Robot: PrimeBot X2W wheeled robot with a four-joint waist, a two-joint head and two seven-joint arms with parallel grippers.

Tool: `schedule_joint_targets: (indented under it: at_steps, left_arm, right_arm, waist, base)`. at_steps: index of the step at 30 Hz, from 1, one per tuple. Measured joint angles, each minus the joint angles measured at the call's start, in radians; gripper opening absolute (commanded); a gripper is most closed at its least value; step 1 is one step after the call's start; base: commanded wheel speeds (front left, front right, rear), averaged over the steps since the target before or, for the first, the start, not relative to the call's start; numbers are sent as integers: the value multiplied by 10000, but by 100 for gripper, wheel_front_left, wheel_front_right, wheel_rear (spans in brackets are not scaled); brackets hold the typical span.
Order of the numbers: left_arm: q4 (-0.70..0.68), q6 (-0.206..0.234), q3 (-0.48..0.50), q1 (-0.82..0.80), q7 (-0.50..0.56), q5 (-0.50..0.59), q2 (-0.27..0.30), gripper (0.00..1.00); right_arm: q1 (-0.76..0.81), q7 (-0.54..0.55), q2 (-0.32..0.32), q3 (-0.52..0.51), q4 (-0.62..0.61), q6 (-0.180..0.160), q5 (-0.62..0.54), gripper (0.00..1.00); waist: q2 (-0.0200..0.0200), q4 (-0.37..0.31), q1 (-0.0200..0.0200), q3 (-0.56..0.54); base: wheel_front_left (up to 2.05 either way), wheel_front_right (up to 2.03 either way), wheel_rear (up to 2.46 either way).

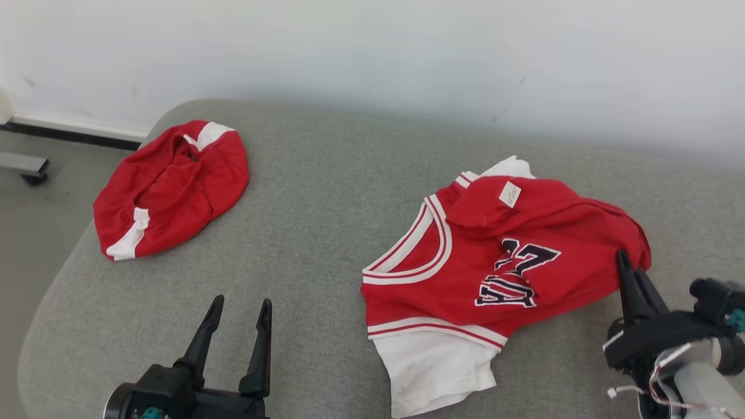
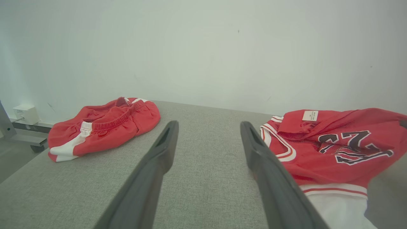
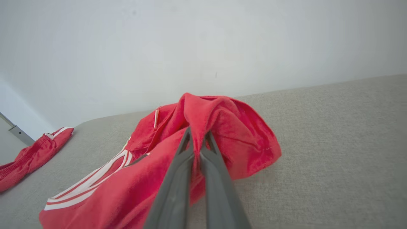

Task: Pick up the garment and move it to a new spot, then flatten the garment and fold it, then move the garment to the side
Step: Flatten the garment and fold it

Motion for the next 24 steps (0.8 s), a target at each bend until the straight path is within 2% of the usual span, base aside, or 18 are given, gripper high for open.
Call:
schedule_joint_targets:
  at_steps: [4,10,11,12,17,24]
  left_arm:
    - [-2,4,33,143,0,-10,2,100]
    - [4,13,-115,165,0,-105,-2,100]
    - [6,17,-125,166,0,-117,0,100]
    - [6,19,-138,166,0,-130,0,100]
    - [0,50,-90,180,0,-146,-4,100]
    - [-61,86,75,263,0,-96,-2,100]
  right_arm:
    - [830,2,42,-320,-518,0,-470,0]
    - [1143,610,153,-851,-217,0,-740,0]
    - [1168,616,224,-913,-169,0,-807,22]
    - [1172,642,330,-1016,-100,0,-798,100]
    - [1192,430,422,-1271,69,0,-1243,100]
    - [1360,98,424,-1837,-416,0,-1448,100]
  waist:
    - [0,-204,0,-267]
    - [0,-329,-1,-408]
    - [0,-313,0,-403]
    - [0,-298,0,-399]
    - [0,-311,0,-369]
    - [0,-526,0,-381]
  base:
    - [0,0,0]
    - [0,0,0]
    - [0,0,0]
    - [0,0,0]
    - [0,0,0]
    - [0,0,0]
